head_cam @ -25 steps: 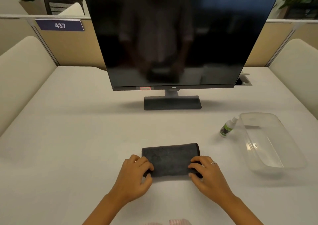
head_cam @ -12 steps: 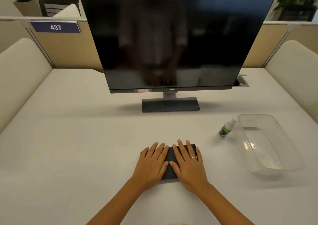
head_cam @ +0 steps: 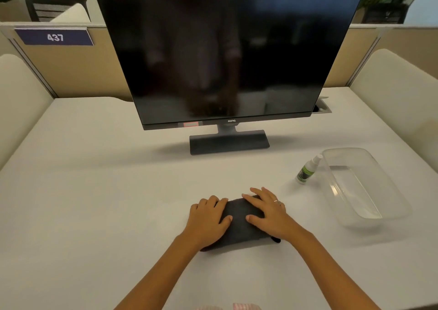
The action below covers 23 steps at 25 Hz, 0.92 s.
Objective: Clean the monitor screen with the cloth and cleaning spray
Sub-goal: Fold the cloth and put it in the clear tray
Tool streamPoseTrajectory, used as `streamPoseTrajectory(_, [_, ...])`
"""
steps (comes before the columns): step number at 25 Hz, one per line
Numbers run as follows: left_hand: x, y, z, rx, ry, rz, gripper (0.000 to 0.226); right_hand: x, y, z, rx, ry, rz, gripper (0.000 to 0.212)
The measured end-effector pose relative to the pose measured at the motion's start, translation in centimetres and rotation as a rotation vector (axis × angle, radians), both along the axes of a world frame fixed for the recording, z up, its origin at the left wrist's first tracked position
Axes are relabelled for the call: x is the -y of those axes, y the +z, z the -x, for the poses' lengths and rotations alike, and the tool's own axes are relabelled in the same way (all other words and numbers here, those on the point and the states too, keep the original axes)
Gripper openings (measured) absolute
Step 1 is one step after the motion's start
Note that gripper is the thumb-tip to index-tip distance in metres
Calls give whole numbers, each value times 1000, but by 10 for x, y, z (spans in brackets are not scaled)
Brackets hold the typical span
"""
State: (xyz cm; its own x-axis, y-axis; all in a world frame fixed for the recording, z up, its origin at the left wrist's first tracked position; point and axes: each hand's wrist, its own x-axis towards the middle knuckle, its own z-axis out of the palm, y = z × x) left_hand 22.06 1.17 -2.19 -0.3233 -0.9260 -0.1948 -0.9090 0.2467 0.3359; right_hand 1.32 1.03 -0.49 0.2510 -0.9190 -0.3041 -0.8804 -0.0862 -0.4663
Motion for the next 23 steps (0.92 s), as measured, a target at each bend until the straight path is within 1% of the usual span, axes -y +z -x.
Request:
streamPoseTrajectory(2, [16,8,-6,26,-10,-103,51,10,14,14,-84,13,-78,72])
streamPoseTrajectory(4, [26,12,-9,36,-70,-180,53,14,23,18,-184,30,-101,79])
streamPoseTrajectory(5, [28,14,-9,17,-92,-220,54,16,25,18,-203,27,-103,77])
streamPoseTrajectory(6, [29,15,-7,-9,-103,-254,55,18,27,17,-196,14,-102,70])
streamPoseTrajectory(8, [27,19,-3,-55,-111,-284,53,19,29,17,-137,-14,-103,53])
streamPoseTrajectory(9, [25,21,-1,-73,-118,-283,50,18,30,19,-109,-18,-103,48])
streamPoseTrajectory(12, [17,28,7,-153,-140,-285,39,17,37,28,-27,-12,-97,42])
streamPoseTrajectory(14, [13,36,14,-208,-137,-319,36,17,49,37,43,3,-74,40])
streamPoseTrajectory(16, [10,46,24,-243,-124,-355,39,19,66,48,149,13,-16,41])
streamPoseTrajectory(18, [6,59,40,-304,-102,-370,49,22,86,62,265,12,44,48])
streamPoseTrajectory(20, [2,75,66,-436,-76,-376,54,26,107,79,380,16,95,55])
streamPoseTrajectory(23, [1,103,108,-693,4,-345,43,34,136,112,518,-13,184,57])
